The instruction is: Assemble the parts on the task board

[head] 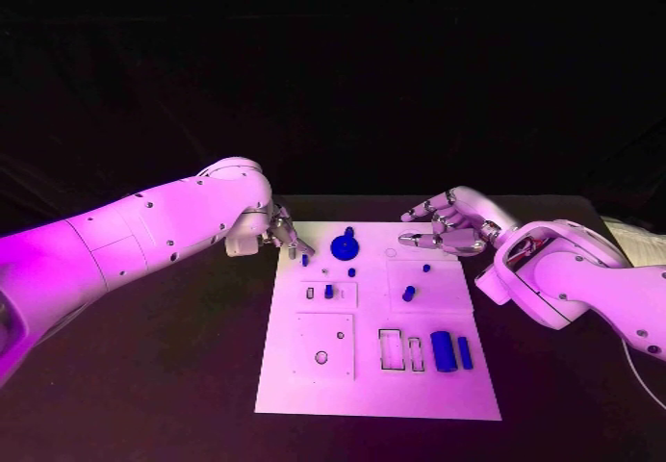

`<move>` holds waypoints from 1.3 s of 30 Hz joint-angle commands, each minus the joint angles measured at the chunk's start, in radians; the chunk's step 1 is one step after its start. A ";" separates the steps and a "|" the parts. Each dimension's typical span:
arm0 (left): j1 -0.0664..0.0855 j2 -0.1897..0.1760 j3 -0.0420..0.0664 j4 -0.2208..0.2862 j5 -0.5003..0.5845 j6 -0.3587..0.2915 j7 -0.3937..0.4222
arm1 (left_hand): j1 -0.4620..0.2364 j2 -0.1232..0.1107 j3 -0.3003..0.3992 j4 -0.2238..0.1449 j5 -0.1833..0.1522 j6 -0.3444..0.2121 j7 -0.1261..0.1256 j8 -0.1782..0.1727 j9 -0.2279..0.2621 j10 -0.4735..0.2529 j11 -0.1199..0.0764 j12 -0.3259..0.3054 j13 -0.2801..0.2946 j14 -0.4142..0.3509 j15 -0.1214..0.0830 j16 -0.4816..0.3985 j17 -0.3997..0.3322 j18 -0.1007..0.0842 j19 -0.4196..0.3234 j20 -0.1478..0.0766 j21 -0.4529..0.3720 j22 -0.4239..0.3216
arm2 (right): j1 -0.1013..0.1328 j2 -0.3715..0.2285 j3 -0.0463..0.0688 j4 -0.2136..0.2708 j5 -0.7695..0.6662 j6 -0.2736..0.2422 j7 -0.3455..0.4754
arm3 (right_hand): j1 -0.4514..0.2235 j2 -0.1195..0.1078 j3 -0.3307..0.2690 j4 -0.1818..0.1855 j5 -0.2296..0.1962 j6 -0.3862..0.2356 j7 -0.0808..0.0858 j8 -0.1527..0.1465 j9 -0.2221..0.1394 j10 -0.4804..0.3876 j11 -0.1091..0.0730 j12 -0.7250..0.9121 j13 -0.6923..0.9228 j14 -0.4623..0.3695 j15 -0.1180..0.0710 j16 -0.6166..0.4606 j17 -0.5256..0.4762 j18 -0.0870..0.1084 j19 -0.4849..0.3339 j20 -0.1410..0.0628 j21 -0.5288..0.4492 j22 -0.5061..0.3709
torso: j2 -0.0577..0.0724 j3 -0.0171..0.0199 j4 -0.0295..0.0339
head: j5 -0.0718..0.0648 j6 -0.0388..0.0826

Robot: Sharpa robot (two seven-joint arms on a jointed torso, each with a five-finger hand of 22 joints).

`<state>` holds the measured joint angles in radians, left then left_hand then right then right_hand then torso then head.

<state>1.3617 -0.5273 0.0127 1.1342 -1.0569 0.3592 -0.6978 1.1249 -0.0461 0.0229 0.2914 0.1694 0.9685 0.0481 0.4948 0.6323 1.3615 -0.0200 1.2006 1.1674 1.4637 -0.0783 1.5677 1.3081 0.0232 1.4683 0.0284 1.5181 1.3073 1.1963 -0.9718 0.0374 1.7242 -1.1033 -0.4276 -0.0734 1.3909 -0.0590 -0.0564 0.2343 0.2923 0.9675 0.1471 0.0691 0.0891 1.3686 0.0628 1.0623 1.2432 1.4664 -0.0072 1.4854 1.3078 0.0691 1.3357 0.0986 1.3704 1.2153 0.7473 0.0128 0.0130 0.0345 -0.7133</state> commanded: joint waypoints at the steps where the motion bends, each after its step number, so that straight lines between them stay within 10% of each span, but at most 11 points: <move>1: 0.000 0.003 0.000 0.002 0.002 0.007 0.006 | 0.002 0.009 -0.004 0.000 -0.003 0.007 0.001 0.003 -0.001 0.007 -0.001 0.003 0.001 0.107 -0.001 0.003 0.263 -0.008 0.076 0.004 0.006 0.212 | -0.001 0.002 0.000 -0.001 -0.003 0.014 0.003 | -0.004 0.010 -0.008 0.000 0.005 0.008 -0.002 0.000 0.002 0.002 -0.006 0.003 0.001 0.073 -0.008 -0.002 0.121 0.010 -0.001 -0.003 -0.003 0.001 | -0.001 0.0006 0.0007 | 0.002 -0.001; 39: -0.006 0.030 -0.005 -0.024 0.007 0.012 0.009 | 0.087 0.045 0.015 -0.024 -0.001 0.012 -0.007 0.011 0.003 0.012 -0.009 0.007 0.002 0.107 -0.007 0.003 0.263 -0.009 0.077 -0.003 0.008 0.215 | -0.002 0.007 0.000 -0.002 -0.003 0.020 0.001 | -0.002 0.011 -0.008 -0.001 0.010 0.008 -0.002 0.001 0.002 0.002 -0.006 0.004 0.001 0.073 -0.008 -0.002 0.122 0.010 -0.001 -0.003 -0.003 0.001 | 0.000 0.0008 -0.0006 | 0.002 -0.006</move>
<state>1.3559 -0.5007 0.0081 1.1110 -1.0546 0.3589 -0.6952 1.2037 0.0008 0.0347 0.2685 0.1694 0.9757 0.0408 0.4985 0.6349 1.3686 -0.0270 1.2046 1.1694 1.4636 -0.0784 1.5677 1.3077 0.0232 1.4683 0.0282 1.5220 1.3073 1.1955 -0.9661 0.0373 1.7217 -1.1028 -0.4205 -0.0739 1.3909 -0.0591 -0.0564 0.2343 0.2982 0.9704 0.1442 0.0691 0.0896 1.3686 0.0628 1.0623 1.2435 1.4664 -0.0072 1.4854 1.3075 0.0691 1.3357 0.0986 1.3708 1.2153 0.7470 0.0140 0.0128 0.0362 -0.7192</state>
